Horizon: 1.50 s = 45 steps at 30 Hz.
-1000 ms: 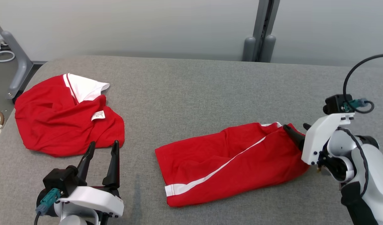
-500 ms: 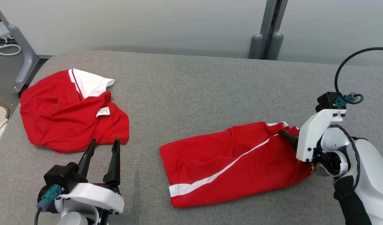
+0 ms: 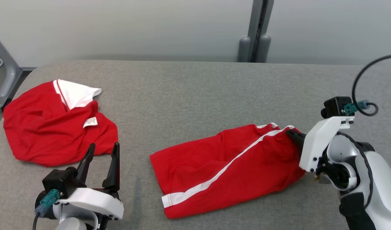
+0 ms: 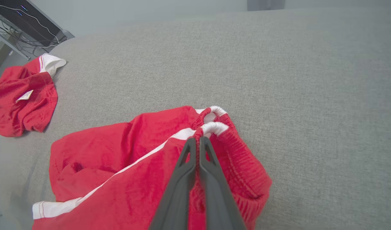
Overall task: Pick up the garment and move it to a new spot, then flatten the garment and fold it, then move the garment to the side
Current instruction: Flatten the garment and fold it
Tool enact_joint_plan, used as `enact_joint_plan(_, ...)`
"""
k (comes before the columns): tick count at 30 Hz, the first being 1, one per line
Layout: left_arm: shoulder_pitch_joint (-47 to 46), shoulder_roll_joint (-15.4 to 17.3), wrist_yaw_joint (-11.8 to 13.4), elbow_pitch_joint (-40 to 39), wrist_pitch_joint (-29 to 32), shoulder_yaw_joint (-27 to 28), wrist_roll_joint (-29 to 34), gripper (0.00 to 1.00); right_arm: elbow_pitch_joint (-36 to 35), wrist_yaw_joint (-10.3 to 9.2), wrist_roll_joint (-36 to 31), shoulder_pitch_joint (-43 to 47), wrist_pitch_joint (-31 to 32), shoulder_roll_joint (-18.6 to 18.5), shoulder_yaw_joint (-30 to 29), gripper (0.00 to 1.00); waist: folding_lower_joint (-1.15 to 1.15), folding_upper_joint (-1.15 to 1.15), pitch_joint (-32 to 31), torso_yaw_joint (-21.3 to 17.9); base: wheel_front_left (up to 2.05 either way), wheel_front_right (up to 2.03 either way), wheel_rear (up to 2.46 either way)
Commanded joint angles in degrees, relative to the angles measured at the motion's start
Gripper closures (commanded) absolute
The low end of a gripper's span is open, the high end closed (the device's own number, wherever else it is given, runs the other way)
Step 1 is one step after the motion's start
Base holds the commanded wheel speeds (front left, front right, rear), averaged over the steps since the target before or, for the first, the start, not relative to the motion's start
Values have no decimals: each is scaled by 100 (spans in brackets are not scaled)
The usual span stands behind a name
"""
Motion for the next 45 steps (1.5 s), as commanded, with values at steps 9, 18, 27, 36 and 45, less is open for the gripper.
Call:
enact_joint_plan(9,84,115,50,-68,70,10,-23,0,-1604,14,881,1340,89,-324,-3,100,0,0,-131,-445,0,0,0)
enact_joint_plan(18,154,168,91,-113,127,-13,-48,0,-2562,14,1022,2277,494,-558,-87,100,0,0,-157,-581,0,0,0)
enact_joint_plan(27,189,199,97,-121,150,-53,-62,0,-2962,14,851,2936,836,-671,-334,0,0,0,-186,-618,0,0,0)
enact_joint_plan(36,232,220,109,-119,209,-122,-87,0,-2942,14,694,3303,886,-667,-644,0,0,0,-251,-590,0,0,0)
enact_joint_plan(45,322,282,149,-200,278,-140,-113,0,-3180,14,782,3615,737,-450,-1083,0,0,0,-283,-581,0,0,0)
